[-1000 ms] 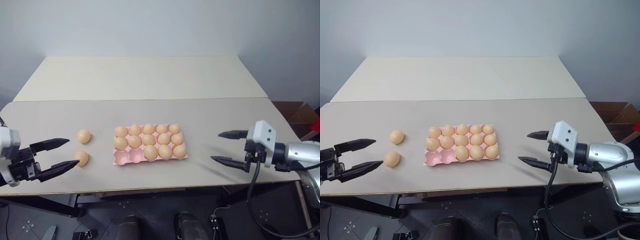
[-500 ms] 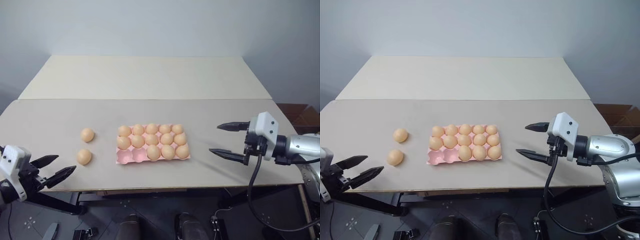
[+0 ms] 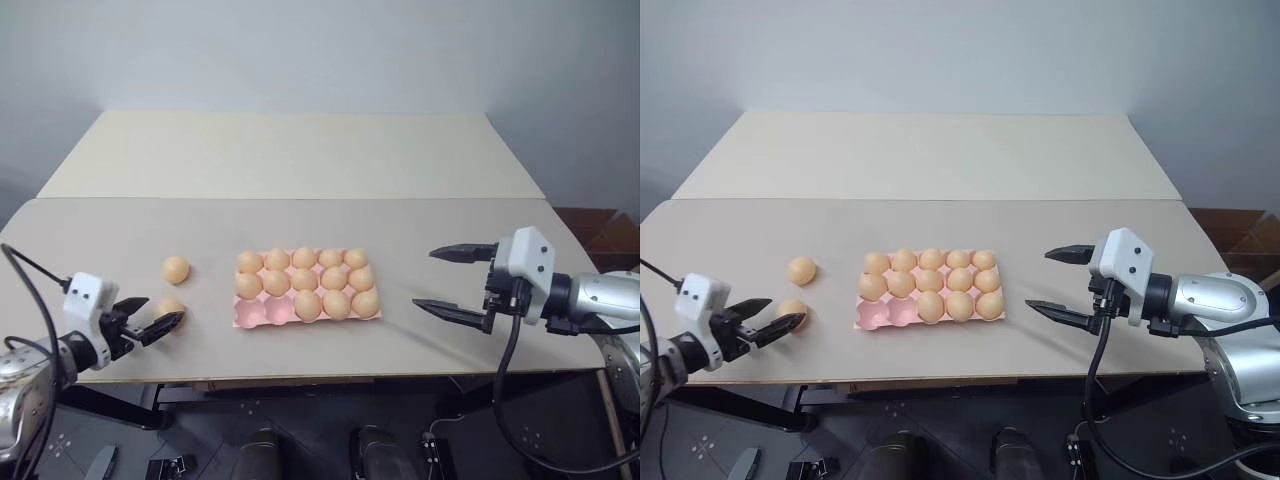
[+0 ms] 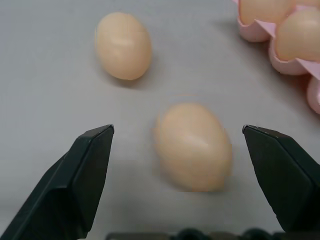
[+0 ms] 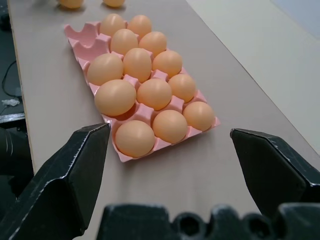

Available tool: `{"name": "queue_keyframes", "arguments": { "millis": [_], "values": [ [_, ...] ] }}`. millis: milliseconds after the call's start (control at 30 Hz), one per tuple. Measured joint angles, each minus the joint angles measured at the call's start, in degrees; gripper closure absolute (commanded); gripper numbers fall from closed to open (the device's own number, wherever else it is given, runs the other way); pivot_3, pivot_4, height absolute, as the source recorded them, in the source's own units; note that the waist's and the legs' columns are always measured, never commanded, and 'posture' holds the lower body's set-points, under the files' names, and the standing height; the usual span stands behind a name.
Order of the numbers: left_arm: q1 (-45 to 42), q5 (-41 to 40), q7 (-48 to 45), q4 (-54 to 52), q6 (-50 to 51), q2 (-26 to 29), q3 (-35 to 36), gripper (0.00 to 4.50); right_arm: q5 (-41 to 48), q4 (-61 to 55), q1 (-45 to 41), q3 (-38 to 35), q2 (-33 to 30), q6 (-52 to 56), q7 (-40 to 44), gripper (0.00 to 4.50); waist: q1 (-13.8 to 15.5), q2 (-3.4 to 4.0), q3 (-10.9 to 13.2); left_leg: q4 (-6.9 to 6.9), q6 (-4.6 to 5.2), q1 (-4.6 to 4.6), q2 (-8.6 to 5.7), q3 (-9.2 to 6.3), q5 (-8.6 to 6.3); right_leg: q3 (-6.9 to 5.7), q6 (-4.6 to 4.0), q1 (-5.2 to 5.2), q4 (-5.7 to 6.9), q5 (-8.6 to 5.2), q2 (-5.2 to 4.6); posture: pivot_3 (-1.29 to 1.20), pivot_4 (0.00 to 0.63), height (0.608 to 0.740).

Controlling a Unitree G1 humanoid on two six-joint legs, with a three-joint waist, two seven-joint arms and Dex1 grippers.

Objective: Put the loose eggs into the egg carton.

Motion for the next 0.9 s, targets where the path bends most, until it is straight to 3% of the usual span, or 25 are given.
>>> {"name": "queue_keyframes", "arguments": {
  "millis": [167, 233, 533, 733, 900],
  "values": [
    [-2.03, 2.04, -0.29, 1.36, 0.05, 0.93, -4.72, 2.21, 0.63, -1.23, 0.03, -0.22, -0.16, 1.06, -1.33, 0.0, -0.45, 0.0, 0.0, 0.0, 0.01, -0.05, -0.01, 0.0, -0.03, 0.02, -0.13, -0.05, -0.01, 0.15, -0.01, 0.0, 0.15, 0.74],
    [-2.31, 2.2, -1.13, 2.13, -0.25, 1.59, -5.13, 2.54, 0.7, -1.87, 0.03, -0.41, -0.2, 1.51, -2.16, 0.0, -0.39, 0.0, 0.0, 0.0, 0.01, -0.02, 0.0, 0.0, -0.03, 0.0, -0.13, -0.03, 0.01, 0.13, -0.01, 0.0, 0.15, 0.74],
    [-1.37, 1.31, -8.14, 1.9, -3.84, 3.54, -4.38, 2.55, 0.76, -3.01, 0.13, -0.52, -0.21, 2.31, -4.48, 0.0, -0.31, 0.0, 0.0, 0.0, 0.0, -0.06, 0.0, 0.01, -0.03, 0.0, -0.26, -0.06, 0.0, 0.05, -0.02, 0.0, 0.15, 0.74],
    [-4.25, -7.38, -20.17, -4.28, -5.25, 5.89, -2.16, 2.55, 1.39, -4.31, 0.8, -0.58, 0.07, 2.39, -6.07, 0.0, 0.22, 0.0, 0.0, 0.0, 0.0, -0.05, -0.02, 0.02, -0.02, 0.0, -0.25, -0.03, -0.01, -0.07, -0.03, 0.0, 0.15, 0.74],
    [-13.66, -8.11, -21.51, -5.87, -5.75, 3.46, -10.1, 2.55, 1.59, -4.89, 1.42, -0.59, 0.34, 2.38, -7.25, 0.0, 0.34, 0.01, -0.01, 0.01, 0.0, 0.0, -0.1, 0.03, -0.02, 0.05, 0.13, 0.08, -0.03, 0.03, -0.02, 0.0, 0.15, 0.74]
  ]
}}
